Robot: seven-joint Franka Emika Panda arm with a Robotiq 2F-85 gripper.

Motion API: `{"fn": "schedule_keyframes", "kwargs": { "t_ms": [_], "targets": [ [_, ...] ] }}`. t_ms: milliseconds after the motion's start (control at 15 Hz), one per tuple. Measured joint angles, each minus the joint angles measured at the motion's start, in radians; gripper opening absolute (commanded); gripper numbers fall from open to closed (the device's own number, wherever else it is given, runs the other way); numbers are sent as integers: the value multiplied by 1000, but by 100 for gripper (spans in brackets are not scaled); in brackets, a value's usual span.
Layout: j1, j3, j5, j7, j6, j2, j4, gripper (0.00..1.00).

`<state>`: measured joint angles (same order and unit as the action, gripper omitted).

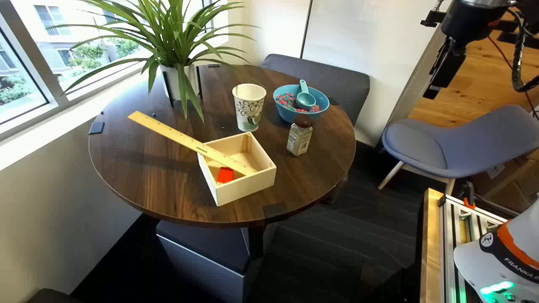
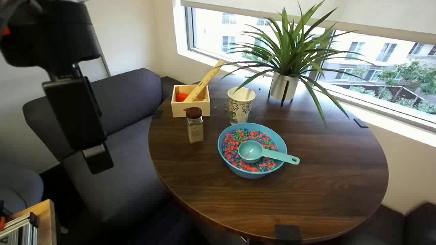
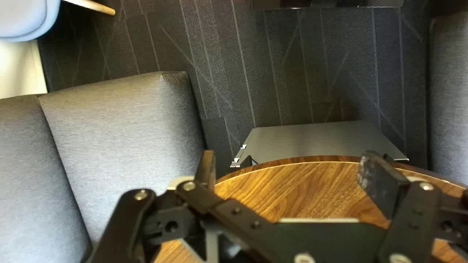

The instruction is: Pick up the spice bottle from the table and place it in the cup

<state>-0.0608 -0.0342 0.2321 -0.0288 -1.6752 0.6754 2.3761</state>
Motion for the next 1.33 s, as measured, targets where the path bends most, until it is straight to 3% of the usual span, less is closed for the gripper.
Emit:
{"fn": "schedule_keyframes", "kwargs": {
  "t_ms": [467, 800, 1000, 1333],
  "targets": [
    [3, 0, -1, 17, 0, 0, 0, 100],
    [46, -106, -135, 285, -6, -4, -8, 100],
    [65, -185, -198, 437, -117, -38, -22, 100],
    [70, -215, -197, 457, -327, -226, -69, 100]
  ]
}}
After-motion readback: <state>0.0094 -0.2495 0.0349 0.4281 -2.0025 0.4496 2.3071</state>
